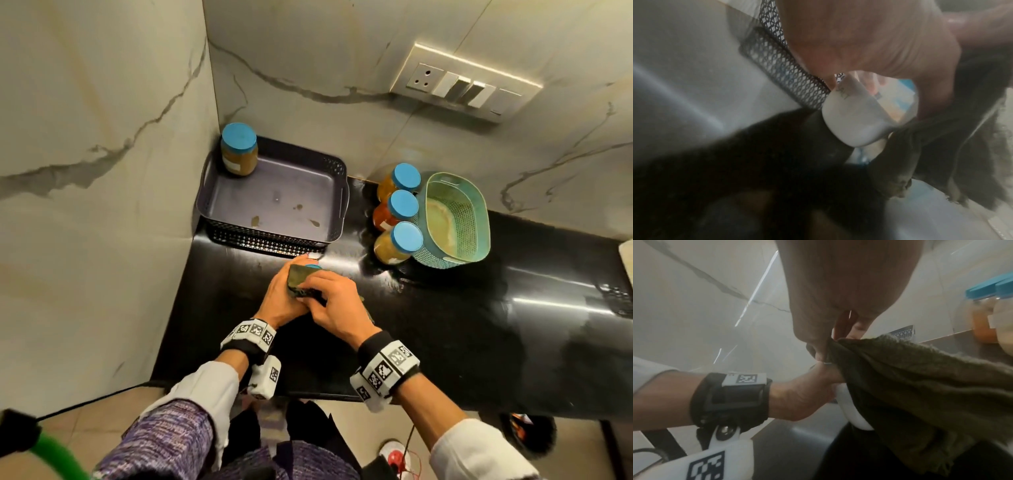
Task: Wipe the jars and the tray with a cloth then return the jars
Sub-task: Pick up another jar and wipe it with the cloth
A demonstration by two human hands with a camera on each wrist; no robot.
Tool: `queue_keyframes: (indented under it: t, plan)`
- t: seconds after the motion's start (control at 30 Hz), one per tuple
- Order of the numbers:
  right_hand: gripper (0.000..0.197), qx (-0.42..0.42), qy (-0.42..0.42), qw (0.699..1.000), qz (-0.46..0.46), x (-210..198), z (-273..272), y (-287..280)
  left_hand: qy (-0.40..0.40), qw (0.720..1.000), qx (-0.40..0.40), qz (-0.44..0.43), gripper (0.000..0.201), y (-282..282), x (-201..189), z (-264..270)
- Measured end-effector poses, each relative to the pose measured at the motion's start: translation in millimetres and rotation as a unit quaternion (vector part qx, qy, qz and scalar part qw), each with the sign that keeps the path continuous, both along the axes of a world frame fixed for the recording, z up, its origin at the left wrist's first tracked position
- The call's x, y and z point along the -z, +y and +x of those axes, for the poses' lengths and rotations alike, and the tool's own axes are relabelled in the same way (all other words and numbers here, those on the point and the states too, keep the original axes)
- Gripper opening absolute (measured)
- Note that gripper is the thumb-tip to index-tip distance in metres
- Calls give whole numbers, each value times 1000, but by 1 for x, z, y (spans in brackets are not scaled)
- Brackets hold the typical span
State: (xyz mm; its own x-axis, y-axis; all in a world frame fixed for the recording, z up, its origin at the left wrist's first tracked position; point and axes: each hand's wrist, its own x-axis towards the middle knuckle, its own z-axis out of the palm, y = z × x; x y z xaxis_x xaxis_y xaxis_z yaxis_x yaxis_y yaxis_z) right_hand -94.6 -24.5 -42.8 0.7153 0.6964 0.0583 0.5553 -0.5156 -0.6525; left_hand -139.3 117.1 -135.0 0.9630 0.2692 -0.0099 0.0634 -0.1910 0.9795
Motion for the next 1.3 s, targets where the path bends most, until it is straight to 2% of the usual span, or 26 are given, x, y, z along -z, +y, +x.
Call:
queue_keyframes:
  t: [0.13,0.33,0.4,0.5,0.6,0.63,0.7,0.77,0.83,0.9,1.0,1.1,1.2,1.3]
  plan:
    - [24,-6,22,1000,-21,-9,18,19,4,998,-43,-44,41,-7,-5,0]
    - [25,127,12,990,-63,-8,26,2,-15,998,-22,-50,60,-9,-13,1]
    - [26,105,31,991,-76,-11,6,-5,-18,999,-9,-47,55,-7,-13,1]
    - [27,46,48,997,-41,-17,-6,22,-29,999,-29,-34,44,-5,-4,1]
    - [21,76,36,995,-48,-17,22,43,22,998,-54,-35,29,-5,-2,3]
    - [21,100,27,993,-60,-16,31,39,28,998,-49,-33,30,-5,-6,4]
    - [23,142,16,986,-81,-15,31,16,19,998,-22,-54,48,-6,-12,4]
    - [24,134,14,987,-88,-19,10,0,0,997,-9,-75,55,-6,-12,3]
    - [23,91,30,992,-85,-22,-6,8,-18,998,-12,-67,51,-6,-9,2]
    - [20,67,50,994,-67,-23,4,28,-8,998,-35,-55,45,-6,-4,5]
    - [22,123,37,989,-70,-19,32,37,26,997,-45,-50,39,-4,-8,8]
    - [25,164,28,981,-96,-18,23,12,24,999,0,-48,49,-3,-15,12]
    - [26,107,42,988,-107,-20,-6,10,1,999,-1,-46,46,-4,-12,8]
    - [22,82,46,992,-79,-21,13,36,16,998,-39,-45,38,-6,-7,9]
